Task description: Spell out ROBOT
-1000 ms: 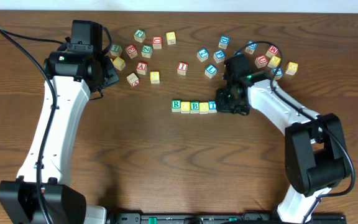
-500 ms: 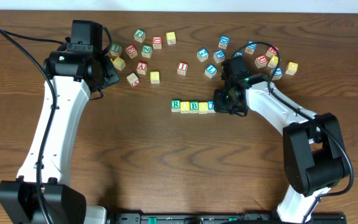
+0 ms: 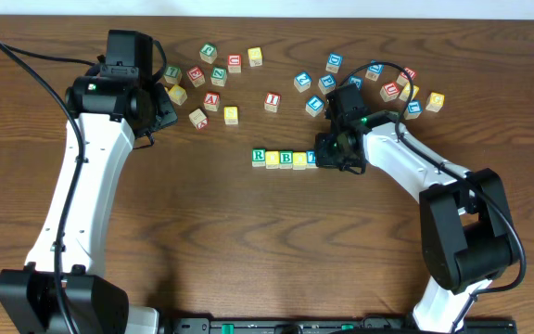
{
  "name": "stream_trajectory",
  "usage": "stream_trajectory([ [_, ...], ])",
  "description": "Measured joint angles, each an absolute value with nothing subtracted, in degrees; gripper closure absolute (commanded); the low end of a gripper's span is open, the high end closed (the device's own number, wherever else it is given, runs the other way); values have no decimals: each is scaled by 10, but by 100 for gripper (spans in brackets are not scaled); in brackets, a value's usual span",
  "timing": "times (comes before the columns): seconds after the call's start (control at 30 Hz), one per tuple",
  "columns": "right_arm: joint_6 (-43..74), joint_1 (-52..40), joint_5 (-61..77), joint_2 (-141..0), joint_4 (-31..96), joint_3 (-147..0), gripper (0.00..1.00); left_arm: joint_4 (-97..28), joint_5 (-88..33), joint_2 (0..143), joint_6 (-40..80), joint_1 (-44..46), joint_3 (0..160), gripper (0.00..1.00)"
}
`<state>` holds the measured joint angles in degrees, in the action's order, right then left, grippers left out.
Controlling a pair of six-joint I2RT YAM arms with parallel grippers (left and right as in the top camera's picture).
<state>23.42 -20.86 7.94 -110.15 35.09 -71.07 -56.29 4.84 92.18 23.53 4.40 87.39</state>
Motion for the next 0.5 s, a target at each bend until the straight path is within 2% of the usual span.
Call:
stream_trajectory([
  [0.1, 230, -205, 80, -1101, 362, -714, 90, -563, 48, 922, 235, 44, 874, 51],
  [0.3, 202, -179, 79, -1086, 403, -758, 73, -563, 48, 922, 217, 44, 874, 51],
  [0.5, 191, -171, 83, -1021, 406, -791, 72, -563, 54, 914, 201, 44, 874, 51],
])
